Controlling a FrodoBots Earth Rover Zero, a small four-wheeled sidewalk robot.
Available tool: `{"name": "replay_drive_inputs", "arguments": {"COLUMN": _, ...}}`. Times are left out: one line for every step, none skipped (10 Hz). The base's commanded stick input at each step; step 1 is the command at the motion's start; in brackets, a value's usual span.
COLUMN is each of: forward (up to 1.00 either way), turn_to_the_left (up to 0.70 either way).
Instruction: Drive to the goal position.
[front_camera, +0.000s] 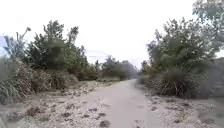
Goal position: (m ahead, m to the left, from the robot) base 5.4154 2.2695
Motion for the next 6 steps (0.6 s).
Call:
{"name": "replay_drive_inputs", "arguments": {"forward": 0.45, "turn_to_the_left": 0.0}}
{"name": "replay_drive_inputs", "arguments": {"forward": 0.45, "turn_to_the_left": 0.27}}
{"name": "replay_drive_inputs", "arguments": {"forward": 0.45, "turn_to_the_left": 0.27}}
{"name": "replay_drive_inputs", "arguments": {"forward": 0.45, "turn_to_the_left": 0.27}}
{"name": "replay_drive_inputs", "arguments": {"forward": 0.45, "turn_to_the_left": 0.27}}
{"name": "replay_drive_inputs", "arguments": {"forward": 0.45, "turn_to_the_left": 0.27}}
